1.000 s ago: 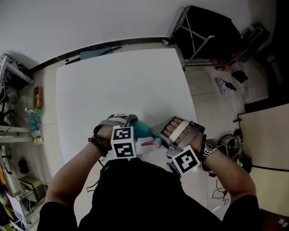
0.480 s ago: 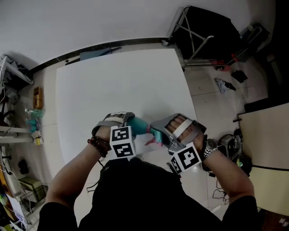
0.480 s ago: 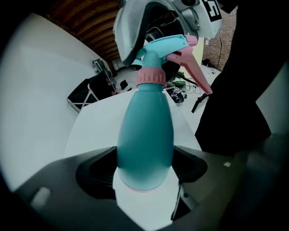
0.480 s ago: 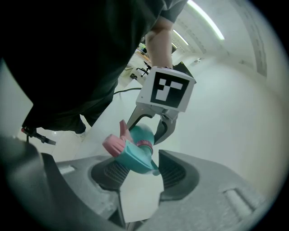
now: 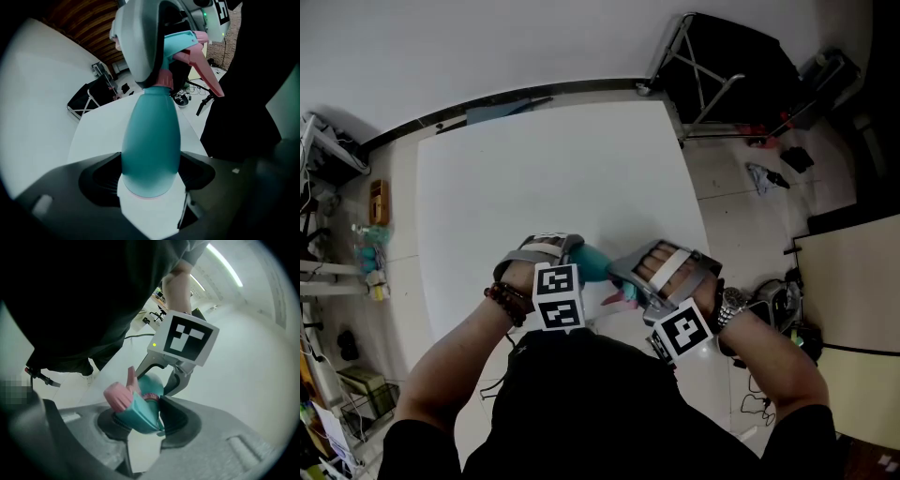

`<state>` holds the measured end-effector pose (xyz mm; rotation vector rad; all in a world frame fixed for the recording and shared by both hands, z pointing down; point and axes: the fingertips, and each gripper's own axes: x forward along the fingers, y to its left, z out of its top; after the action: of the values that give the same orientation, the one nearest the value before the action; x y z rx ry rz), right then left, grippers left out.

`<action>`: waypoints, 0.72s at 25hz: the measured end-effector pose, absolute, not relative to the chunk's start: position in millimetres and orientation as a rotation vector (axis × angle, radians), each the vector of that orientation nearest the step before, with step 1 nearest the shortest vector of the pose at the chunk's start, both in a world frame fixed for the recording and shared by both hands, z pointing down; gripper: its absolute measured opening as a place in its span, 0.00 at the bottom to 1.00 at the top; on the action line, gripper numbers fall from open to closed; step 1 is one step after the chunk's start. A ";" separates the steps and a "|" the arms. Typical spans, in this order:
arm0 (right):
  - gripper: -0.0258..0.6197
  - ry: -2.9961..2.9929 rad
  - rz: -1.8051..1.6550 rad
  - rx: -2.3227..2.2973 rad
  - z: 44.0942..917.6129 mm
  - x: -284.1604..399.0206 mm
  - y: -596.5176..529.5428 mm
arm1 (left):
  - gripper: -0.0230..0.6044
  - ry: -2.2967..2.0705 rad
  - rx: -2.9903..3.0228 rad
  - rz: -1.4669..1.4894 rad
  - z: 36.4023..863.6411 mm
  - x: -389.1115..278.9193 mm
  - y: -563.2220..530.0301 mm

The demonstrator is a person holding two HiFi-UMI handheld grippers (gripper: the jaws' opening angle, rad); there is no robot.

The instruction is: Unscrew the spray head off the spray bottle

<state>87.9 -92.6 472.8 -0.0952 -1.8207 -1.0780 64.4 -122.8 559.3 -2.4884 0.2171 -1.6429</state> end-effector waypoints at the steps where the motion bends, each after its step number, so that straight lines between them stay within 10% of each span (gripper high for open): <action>1: 0.23 -1.823 -1.069 -0.094 472.3 88.5 -93.5 | 0.67 0.231 -2.480 -1.636 558.9 64.5 -124.8; 16: 0.24 -1.774 -1.076 -0.072 476.8 94.5 -100.3 | 0.67 0.261 -2.519 -1.637 559.5 64.9 -127.1; 18: 0.43 -1.786 -1.017 -0.047 478.5 100.1 -103.8 | 0.67 0.294 -2.508 -1.638 560.1 61.6 -130.9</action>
<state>100.1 -103.8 478.5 -0.0474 -1.7861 -1.0174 61.6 -130.9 560.1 -2.5083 0.2945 -1.6382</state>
